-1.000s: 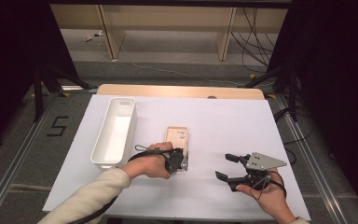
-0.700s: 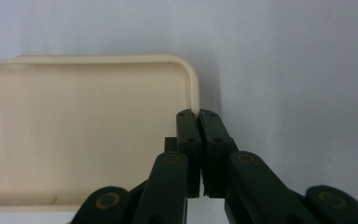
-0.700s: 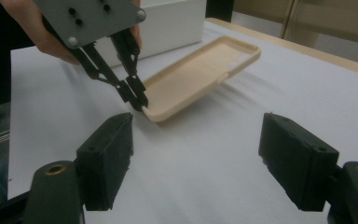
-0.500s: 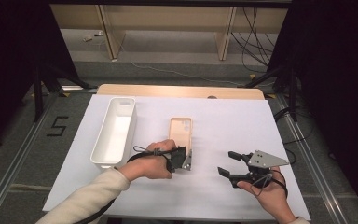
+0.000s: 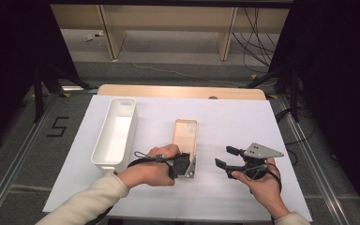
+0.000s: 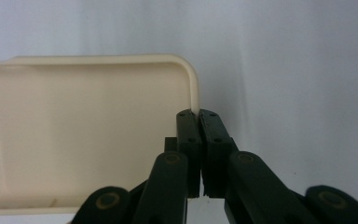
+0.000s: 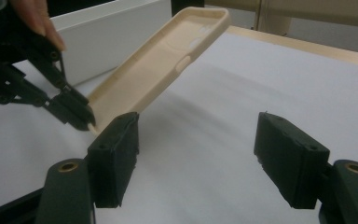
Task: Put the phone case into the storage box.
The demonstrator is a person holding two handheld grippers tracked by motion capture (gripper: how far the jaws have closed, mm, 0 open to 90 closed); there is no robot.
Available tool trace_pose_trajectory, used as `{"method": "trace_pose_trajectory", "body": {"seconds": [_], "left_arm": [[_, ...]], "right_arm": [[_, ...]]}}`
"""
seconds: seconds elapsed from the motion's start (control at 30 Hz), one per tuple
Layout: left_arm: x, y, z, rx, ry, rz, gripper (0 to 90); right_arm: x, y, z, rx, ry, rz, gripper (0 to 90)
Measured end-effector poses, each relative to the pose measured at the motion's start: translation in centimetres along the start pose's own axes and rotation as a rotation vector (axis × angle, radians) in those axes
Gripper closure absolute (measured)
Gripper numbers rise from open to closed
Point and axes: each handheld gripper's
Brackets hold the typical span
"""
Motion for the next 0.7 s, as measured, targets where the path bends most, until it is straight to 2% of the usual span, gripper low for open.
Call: {"method": "trace_pose_trajectory", "body": {"seconds": [0.03,0.07,0.1,0.17,0.23,0.27,0.3,0.33,0.37,0.43,0.47,0.5,0.53,0.57,0.6,0.63,0.67,0.7], "left_arm": [[0.1,0.0,0.1,0.008,-0.004,0.001,87.7],[0.1,-0.1,0.2,-0.005,0.015,0.007,87.7],[0.1,-0.1,0.3,0.0,0.031,0.005,87.7],[0.3,-0.2,0.4,-0.003,0.026,0.005,87.7],[0.4,-0.1,0.4,0.0,0.025,0.007,87.7],[0.4,-0.1,0.5,-0.004,0.027,0.004,87.7],[0.5,0.0,0.5,-0.002,0.027,-0.008,87.7],[0.6,0.0,0.5,-0.007,0.025,-0.001,87.7],[0.6,0.0,0.6,-0.01,0.027,0.001,87.7],[0.7,-0.1,0.7,-0.008,0.039,0.007,87.7],[0.7,-0.1,0.8,-0.004,0.044,0.008,87.7],[0.7,-0.1,0.8,-0.008,0.045,0.001,87.7],[0.7,-0.1,0.8,-0.017,0.047,-0.006,87.7],[1.0,0.2,0.8,0.027,0.012,-0.005,87.7],[0.9,0.1,0.9,0.032,0.028,0.012,87.7],[1.0,0.1,0.9,0.027,0.011,0.002,87.7],[1.0,0.1,0.9,0.03,0.004,0.008,87.7],[0.9,0.2,0.9,0.039,0.016,0.003,87.7]], "right_arm": [[0.2,0.5,0.2,0.029,-0.019,-0.013,32.6],[0.2,0.8,0.5,0.01,0.013,0.003,32.8],[0.3,1.1,0.8,0.001,0.006,-0.011,33.4],[0.4,1.9,1.3,-0.007,-0.003,-0.019,34.4],[0.5,2.9,1.7,0.012,0.012,-0.004,35.2],[0.5,3.1,2.0,-0.02,0.02,-0.009,35.2],[0.5,3.7,2.1,0.008,0.032,0.012,35.8],[0.5,4.0,2.4,0.004,0.032,0.014,36.2],[0.5,4.5,2.6,0.003,0.058,0.032,36.7],[0.6,5.3,3.1,0.004,0.045,0.027,37.6],[0.5,5.7,3.3,-0.004,0.074,0.038,38.4],[0.5,6.1,3.4,-0.004,0.075,0.039,39.4],[0.6,6.3,3.7,-0.027,0.08,0.027,40.0],[0.7,6.9,3.7,-0.01,0.074,0.026,41.3],[0.7,7.2,3.8,-0.021,0.079,0.018,42.7],[0.6,7.5,3.9,-0.046,0.102,0.026,43.6],[0.7,7.8,3.9,-0.047,0.095,0.028,44.8],[0.7,8.0,3.9,-0.049,0.105,0.022,45.9]]}}
Point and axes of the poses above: each handheld gripper's, and its own axes: y roughly forward along the jaws, z roughly out of its top, x roughly to its right, and after that the axes turned 7 degrees about -z, right-handed
